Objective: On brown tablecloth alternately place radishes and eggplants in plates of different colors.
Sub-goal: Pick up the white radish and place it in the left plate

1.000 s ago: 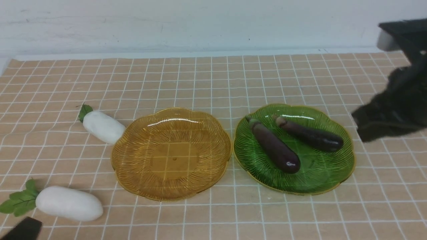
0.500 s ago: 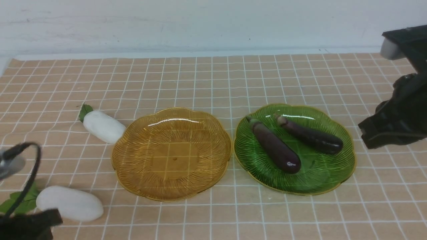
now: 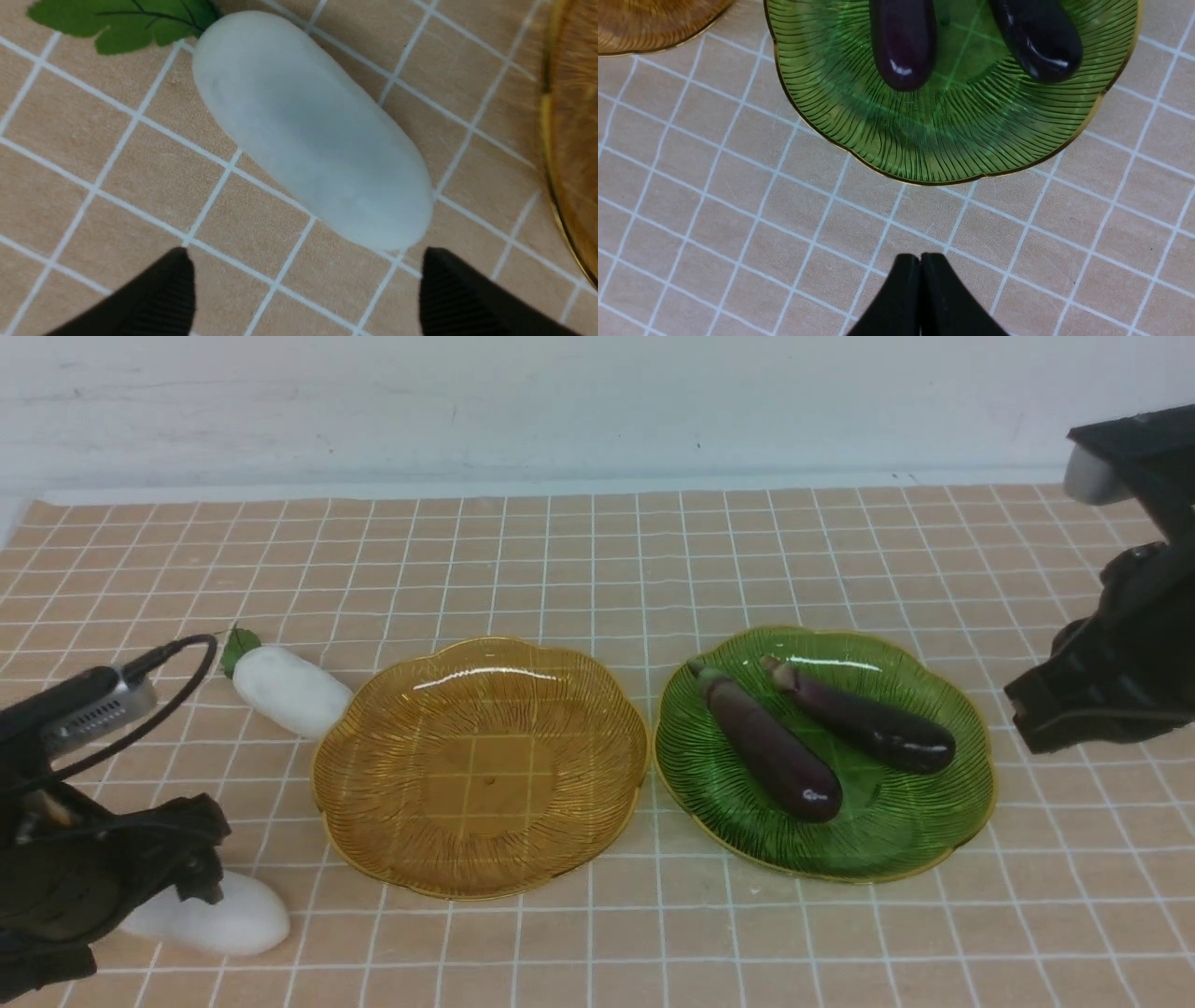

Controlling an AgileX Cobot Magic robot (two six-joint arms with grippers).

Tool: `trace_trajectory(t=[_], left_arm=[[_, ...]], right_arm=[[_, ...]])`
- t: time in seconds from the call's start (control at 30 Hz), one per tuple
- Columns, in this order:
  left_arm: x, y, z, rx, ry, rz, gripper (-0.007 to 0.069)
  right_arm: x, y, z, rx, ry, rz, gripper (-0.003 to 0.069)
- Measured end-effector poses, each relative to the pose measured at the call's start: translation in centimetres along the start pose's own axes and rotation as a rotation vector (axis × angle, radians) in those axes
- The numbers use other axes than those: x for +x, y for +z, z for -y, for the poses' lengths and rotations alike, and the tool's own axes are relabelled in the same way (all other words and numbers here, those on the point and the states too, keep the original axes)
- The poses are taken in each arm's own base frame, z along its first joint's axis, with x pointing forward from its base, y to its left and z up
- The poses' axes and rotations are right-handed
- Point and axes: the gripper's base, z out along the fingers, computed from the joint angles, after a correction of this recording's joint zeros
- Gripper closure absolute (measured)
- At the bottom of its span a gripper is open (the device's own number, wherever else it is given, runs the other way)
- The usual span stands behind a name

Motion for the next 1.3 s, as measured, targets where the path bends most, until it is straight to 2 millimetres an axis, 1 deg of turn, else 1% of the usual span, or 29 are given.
trace_trajectory(t=[0.07, 0.1, 0.17, 0.37, 0.4, 0.47, 0.53, 0.6, 0.67, 0.73, 0.77, 0.83, 0.87, 0.93, 1.0, 1.07, 1.1, 1.13, 1.17, 1.3], left_arm=[[-0.2, 1.0, 0.1, -0.015, -0.025, -0.012, -0.005], [-0.5, 2.1, 0.2, -0.03, -0.044, -0.012, -0.0059], [-1.0, 3.3, 0.4, -0.035, -0.057, 0.012, -0.0059], [-2.0, 5.1, 1.2, 0.002, -0.102, 0.064, -0.0054], [-2.1, 5.6, 1.3, 0.005, -0.106, 0.066, -0.0043], [-2.1, 6.5, 1.2, -0.011, -0.107, 0.048, 0.0032], [-2.0, 6.8, 1.2, -0.018, -0.105, 0.042, 0.0157], [-2.1, 6.7, 1.2, -0.019, -0.088, 0.043, 0.0231], [-2.4, 6.3, 1.4, -0.025, -0.053, 0.043, 0.026], [-2.6, 5.4, 1.6, -0.033, -0.023, 0.036, 0.0263], [-3.0, 4.3, 2.1, -0.021, 0.007, 0.044, 0.0263], [-4.0, 1.5, 4.1, 0.043, 0.118, 0.09, 0.0265], [-4.1, 1.3, 4.4, 0.052, 0.118, 0.095, 0.0265], [-4.6, -0.8, 7.1, 0.13, 0.249, 0.12, 0.0264], [-4.5, -1.5, 9.9, 0.206, 0.338, 0.116, 0.0264], [-4.3, -1.0, 12.3, 0.25, 0.38, 0.09, 0.0263], [-4.2, -0.1, 13.6, 0.258, 0.401, 0.067, 0.026], [-4.2, 0.8, 14.5, 0.257, 0.409, 0.045, 0.0254], [-4.3, 1.2, 15.1, 0.256, 0.416, 0.032, 0.0241], [-4.6, 2.9, 16.2, 0.238, 0.428, -0.008, 0.02]], right_arm=[[0.0, 0.0, 0.0, 0.0, -0.001, 0.0, 0.0674], [0.0, 0.0, 0.0, -0.002, -0.002, 0.0, 0.0674], [0.0, 0.0, -0.1, -0.012, 0.003, 0.002, 0.0674], [-0.1, 0.0, -0.4, -0.04, 0.015, 0.006, 0.0674], [-0.1, 0.0, -0.4, -0.046, 0.018, 0.006, 0.0674], [-0.1, 0.0, -0.4, -0.048, 0.019, 0.006, 0.0674], [-0.1, 0.0, -0.5, -0.051, 0.02, 0.006, 0.0674], [-0.1, 0.0, -0.5, -0.052, 0.021, 0.006, 0.0674], [-0.1, 0.0, -0.5, -0.052, 0.021, 0.006, 0.0674], [-0.1, 0.0, -0.5, -0.052, 0.021, 0.006, 0.0674], [-0.1, 0.0, -0.5, -0.052, 0.021, 0.006, 0.0674], [-0.1, 0.0, -0.5, -0.057, 0.023, 0.007, 0.0674], [-0.1, 0.0, -0.5, -0.057, 0.023, 0.007, 0.0674], [-0.1, 0.0, -0.6, -0.064, 0.026, 0.008, 0.0674], [-0.1, 0.0, -0.6, -0.07, 0.029, 0.008, 0.0674], [-0.1, 0.0, -0.7, -0.076, 0.031, 0.009, 0.0674], [-0.1, 0.0, -0.7, -0.076, 0.031, 0.009, 0.0674], [-0.1, 0.0, -0.7, -0.076, 0.031, 0.009, 0.0674], [-0.1, 0.0, -0.7, -0.076, 0.031, 0.009, 0.0674], [-0.1, 0.0, -0.7, -0.076, 0.031, 0.009, 0.0674]])
